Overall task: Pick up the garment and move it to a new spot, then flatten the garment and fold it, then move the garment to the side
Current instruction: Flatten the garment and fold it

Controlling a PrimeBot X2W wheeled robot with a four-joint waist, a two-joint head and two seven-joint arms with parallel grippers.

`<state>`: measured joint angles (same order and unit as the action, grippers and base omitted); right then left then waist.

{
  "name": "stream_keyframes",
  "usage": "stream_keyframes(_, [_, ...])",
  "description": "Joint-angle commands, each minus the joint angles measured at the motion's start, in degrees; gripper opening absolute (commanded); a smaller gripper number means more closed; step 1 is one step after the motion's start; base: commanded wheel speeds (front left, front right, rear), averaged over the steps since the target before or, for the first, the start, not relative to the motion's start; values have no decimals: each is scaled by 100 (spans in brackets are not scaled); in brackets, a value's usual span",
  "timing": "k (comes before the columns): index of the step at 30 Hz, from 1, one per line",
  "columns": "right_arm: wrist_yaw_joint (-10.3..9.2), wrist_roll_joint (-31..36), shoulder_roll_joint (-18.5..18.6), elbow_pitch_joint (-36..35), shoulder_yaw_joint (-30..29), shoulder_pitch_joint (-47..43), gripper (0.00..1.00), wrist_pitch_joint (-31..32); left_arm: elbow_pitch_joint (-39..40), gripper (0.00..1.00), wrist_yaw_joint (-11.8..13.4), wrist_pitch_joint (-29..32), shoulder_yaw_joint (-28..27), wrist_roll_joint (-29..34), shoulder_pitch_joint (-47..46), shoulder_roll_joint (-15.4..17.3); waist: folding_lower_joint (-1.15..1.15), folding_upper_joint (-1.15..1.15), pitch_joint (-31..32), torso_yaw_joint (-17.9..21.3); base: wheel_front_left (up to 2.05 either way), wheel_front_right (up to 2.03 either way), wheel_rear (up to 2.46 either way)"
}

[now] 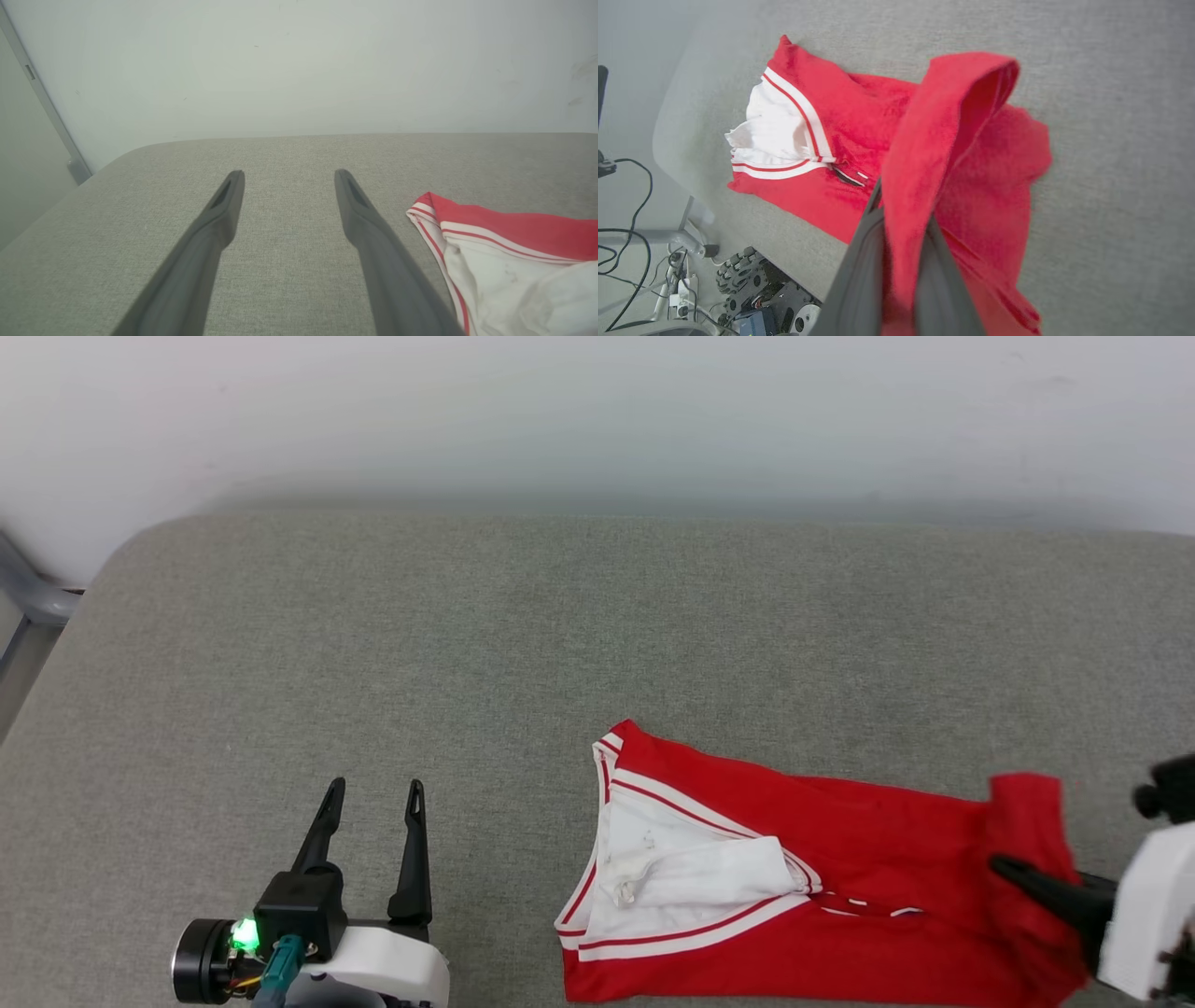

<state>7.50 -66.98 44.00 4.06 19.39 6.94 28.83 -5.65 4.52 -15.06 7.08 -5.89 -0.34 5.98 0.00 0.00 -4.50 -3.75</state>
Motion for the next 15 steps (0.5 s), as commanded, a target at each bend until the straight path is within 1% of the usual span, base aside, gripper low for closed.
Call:
stream_keyframes(1, [-3,118,-109,-147,82,148,0,71,-12,100,-26,-13,-32,29,-77,-31,0,0,-25,-19,0,0,0])
stream_keyframes(4, [-2,430,-380,-418,347,437,0,275,-20,100,-70,-12,-70,77,-148,-64,0,0,-117,-55,0,0,0])
stream_keyframes(7, [-3,698,-704,-514,647,817,0,477,-21,100,-106,-12,-96,113,-221,-101,0,0,-228,-87,0,0,0])
stream_keyframes(11, [-3,1031,-1184,-376,1083,1429,0,571,-35,100,-158,-12,-114,138,-349,-158,0,0,-373,-147,0,0,0])
stream_keyframes(15, [-3,1195,-1627,-99,1511,1984,0,600,-58,100,-193,-12,-106,174,-449,-207,0,0,-490,-211,0,0,0])
